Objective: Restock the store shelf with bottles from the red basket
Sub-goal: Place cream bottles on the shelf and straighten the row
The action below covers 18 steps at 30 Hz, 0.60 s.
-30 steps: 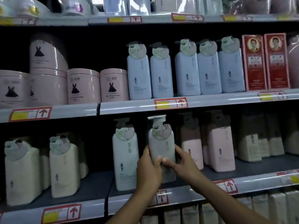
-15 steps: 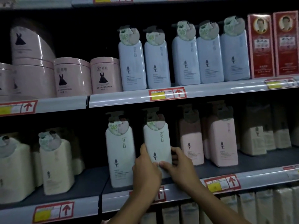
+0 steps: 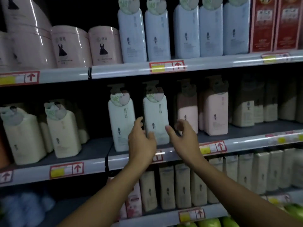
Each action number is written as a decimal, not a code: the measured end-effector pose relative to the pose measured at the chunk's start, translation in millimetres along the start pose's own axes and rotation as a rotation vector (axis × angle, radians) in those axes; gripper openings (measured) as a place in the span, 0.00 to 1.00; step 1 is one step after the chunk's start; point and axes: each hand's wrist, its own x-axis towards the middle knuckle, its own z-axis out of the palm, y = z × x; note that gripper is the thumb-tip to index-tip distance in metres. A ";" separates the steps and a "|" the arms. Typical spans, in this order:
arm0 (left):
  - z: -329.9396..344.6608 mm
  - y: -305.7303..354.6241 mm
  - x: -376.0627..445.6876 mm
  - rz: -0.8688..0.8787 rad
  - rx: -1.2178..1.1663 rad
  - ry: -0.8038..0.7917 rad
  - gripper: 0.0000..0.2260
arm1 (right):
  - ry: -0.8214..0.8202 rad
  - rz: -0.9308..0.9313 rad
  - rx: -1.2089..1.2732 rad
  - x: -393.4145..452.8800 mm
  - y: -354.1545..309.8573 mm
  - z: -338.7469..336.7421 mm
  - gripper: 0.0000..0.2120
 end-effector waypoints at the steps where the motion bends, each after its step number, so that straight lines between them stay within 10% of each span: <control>1: -5.0 -2.4 -9.5 0.045 -0.032 0.005 0.23 | 0.059 -0.051 0.014 -14.7 -1.7 -4.4 0.22; 6: -22.2 -51.6 -89.9 0.207 -0.007 -0.127 0.14 | 0.089 -0.228 -0.021 -114.8 33.1 -15.0 0.08; 15: -54.4 -194.3 -262.3 -0.055 0.177 -0.787 0.11 | -0.911 0.002 -0.599 -267.4 184.6 -36.4 0.03; 18: -76.3 -238.1 -303.6 -0.174 0.306 -0.944 0.15 | -1.380 0.119 -0.761 -298.4 200.8 -24.9 0.16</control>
